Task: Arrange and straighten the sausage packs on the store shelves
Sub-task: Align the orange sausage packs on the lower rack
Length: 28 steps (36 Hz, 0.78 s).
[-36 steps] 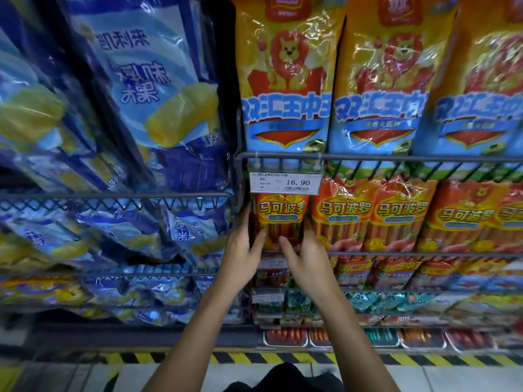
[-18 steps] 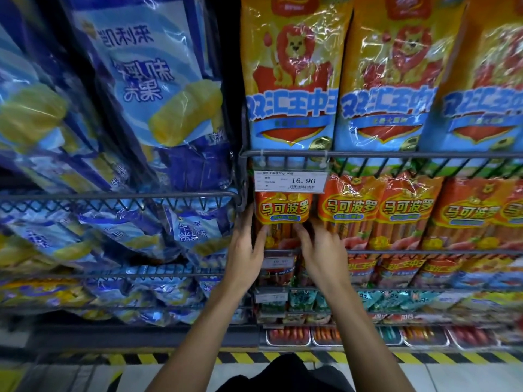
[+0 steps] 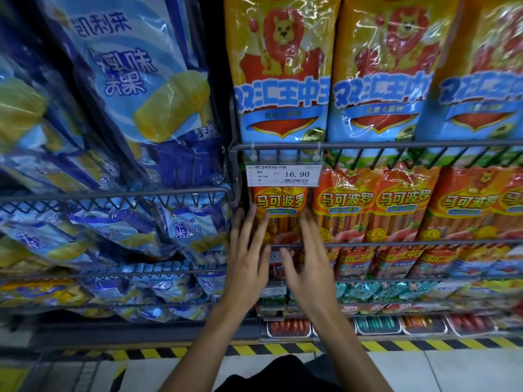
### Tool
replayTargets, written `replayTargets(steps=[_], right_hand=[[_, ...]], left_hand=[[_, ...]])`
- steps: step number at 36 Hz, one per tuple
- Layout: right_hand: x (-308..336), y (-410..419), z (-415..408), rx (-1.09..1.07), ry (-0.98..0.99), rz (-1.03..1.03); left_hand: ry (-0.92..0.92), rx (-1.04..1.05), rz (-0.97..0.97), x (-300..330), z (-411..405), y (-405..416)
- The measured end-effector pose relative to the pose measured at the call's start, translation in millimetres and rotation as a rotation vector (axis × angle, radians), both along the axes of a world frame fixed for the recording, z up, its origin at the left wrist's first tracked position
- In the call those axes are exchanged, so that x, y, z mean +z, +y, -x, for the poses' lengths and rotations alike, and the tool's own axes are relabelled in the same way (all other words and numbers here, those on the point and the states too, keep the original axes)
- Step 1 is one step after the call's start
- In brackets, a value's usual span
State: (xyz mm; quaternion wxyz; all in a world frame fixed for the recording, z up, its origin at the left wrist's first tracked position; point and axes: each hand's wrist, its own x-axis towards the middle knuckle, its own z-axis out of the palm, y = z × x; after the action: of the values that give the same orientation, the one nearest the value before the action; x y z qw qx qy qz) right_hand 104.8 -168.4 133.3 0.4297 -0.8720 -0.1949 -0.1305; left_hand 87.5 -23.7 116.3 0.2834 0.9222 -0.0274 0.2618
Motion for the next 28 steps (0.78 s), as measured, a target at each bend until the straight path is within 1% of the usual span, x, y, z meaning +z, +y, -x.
replayTargets(steps=[2,6,8,10,11,13,16,18,20,23,25,28], right_hand=[[-2.5,2.5,2.0,0.062,-0.004,0.03],[-2.1,5.0,-1.9,0.074,0.0,0.072],[-0.4,3.2,-2.1,0.104,0.017,0.061],[2.0,-2.4,-1.2,0.128,0.066,-0.008],[3.9,-6.0,-0.6,0.112,0.099,-0.064],[9.2,-15.7,1.3,0.004,0.125,-0.194],[13.8,-37.0,-0.1,-0.193,0.075,-0.353],[14.1,-51.8,-4.3,-0.271,0.082,-0.404],[13.8,-63.8,-9.5,-0.333,0.117,-0.384],[15.8,-73.2,-16.2,-0.352,0.174,-0.29],[19.3,-76.1,-19.5,-0.333,0.2,-0.229],[24.0,-78.8,-22.9,-0.325,0.228,-0.086]], left_hand=[[0.057,0.003,-0.037,-3.4,1.3,-1.3],[0.11,0.026,-0.068,-3.4,1.9,-2.5],[0.124,0.03,-0.07,-2.7,2.4,-3.7],[0.122,0.031,-0.069,-1.1,3.4,-6.2],[0.115,0.033,-0.059,0.0,3.8,-8.0],[0.095,0.042,-0.006,2.7,5.4,-13.6],[0.043,0.022,0.081,10.0,9.5,-28.7],[0.039,-0.039,0.093,15.4,11.1,-41.4],[0.085,-0.131,0.102,21.1,10.4,-52.6],[0.278,-0.272,0.242,26.7,5.7,-67.7],[0.388,-0.285,0.324,28.1,1.8,-76.4],[0.482,-0.28,0.368,29.1,-3.8,-85.0]])
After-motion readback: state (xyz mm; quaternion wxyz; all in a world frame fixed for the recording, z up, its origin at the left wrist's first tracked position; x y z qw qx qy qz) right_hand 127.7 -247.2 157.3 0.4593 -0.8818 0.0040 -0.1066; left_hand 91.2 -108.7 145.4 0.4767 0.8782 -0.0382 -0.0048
